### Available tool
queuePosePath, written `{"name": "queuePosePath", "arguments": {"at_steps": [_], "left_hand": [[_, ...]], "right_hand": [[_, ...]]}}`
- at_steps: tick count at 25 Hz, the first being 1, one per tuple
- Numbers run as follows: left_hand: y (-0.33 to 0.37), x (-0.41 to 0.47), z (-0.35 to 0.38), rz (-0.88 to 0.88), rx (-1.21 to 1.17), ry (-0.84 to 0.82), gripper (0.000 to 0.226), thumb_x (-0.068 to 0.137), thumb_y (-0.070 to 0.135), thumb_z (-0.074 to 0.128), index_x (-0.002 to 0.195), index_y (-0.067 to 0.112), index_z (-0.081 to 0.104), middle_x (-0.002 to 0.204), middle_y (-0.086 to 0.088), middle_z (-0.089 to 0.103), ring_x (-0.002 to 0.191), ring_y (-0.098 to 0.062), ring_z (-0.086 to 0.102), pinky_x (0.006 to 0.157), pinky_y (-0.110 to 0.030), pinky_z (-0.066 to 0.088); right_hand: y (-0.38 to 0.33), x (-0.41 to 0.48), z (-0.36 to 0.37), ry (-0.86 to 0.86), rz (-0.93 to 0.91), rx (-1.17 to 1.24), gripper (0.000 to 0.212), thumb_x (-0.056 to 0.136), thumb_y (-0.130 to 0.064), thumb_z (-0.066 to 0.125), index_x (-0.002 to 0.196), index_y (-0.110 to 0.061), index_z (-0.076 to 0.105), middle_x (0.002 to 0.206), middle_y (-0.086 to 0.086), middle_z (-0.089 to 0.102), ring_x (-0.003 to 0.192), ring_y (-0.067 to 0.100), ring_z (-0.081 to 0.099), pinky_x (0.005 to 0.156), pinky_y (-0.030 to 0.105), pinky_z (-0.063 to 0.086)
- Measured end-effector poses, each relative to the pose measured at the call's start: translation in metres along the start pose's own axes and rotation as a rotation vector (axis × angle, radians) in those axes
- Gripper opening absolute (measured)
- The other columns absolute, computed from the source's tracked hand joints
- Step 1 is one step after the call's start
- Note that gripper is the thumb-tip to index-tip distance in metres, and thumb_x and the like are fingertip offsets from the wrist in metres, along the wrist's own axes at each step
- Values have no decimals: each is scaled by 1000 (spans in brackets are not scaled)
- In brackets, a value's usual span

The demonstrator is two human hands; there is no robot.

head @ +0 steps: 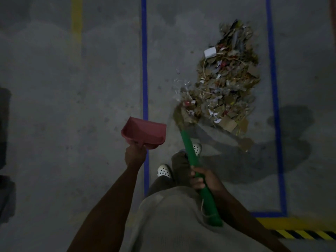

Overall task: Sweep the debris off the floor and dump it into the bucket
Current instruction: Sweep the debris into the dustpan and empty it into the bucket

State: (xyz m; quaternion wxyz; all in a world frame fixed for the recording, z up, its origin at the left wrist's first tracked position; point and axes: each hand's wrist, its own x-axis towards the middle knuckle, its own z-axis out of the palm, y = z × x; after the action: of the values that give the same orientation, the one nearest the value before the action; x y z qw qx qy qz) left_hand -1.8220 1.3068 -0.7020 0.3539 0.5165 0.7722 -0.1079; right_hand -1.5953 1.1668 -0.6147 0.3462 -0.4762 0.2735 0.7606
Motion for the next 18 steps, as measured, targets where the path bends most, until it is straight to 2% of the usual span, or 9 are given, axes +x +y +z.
{"name": "queuePosePath", "arguments": {"at_steps": [3,4,7,9,12,15,18], "left_hand": [[7,8,-6,-8,38,-13,56,94,32,61,138,6,40,125,-26,60,115,-45,58,96,-48,49],[8,11,-9,-13,47,-11,57,94,33,61,140,7,40,126,-26,60,116,-45,58,97,-49,48],[5,23,-21,-17,147,-6,57,95,36,57,142,8,40,129,-24,57,117,-45,57,97,-47,48],[3,35,-30,-13,226,-16,52,97,36,54,140,10,44,132,-22,56,116,-44,57,96,-46,47],[4,52,-45,-23,162,15,47,93,32,58,132,8,47,122,-24,61,111,-44,60,91,-45,49],[8,73,-62,11,163,-19,45,92,30,59,129,9,46,120,-24,62,110,-44,61,88,-45,49],[16,90,-84,48,159,-79,43,93,31,58,129,9,47,118,-24,62,108,-43,61,88,-45,49]], "right_hand": [[5,9,21,-88,17,20,9,92,-2,54,90,-7,47,65,4,48,35,5,35,28,17,29],[0,20,33,-111,35,-9,9,94,-3,53,88,-7,48,63,3,47,35,5,36,28,18,30],[-38,69,69,-130,60,-168,27,98,-6,47,72,-10,46,49,-5,39,32,3,35,31,16,30],[-74,101,81,-48,-17,-196,26,99,-4,44,74,-11,44,49,-6,38,32,2,35,32,15,31],[-106,124,85,100,-138,-188,23,100,-6,42,78,-11,47,63,-1,43,43,5,41,43,16,36],[-93,115,105,168,-171,-98,30,98,2,37,71,-11,41,66,0,33,36,5,35,38,16,31],[-42,83,138,71,-115,-16,32,97,3,37,69,-11,42,54,-3,33,32,4,30,31,15,27]]}}
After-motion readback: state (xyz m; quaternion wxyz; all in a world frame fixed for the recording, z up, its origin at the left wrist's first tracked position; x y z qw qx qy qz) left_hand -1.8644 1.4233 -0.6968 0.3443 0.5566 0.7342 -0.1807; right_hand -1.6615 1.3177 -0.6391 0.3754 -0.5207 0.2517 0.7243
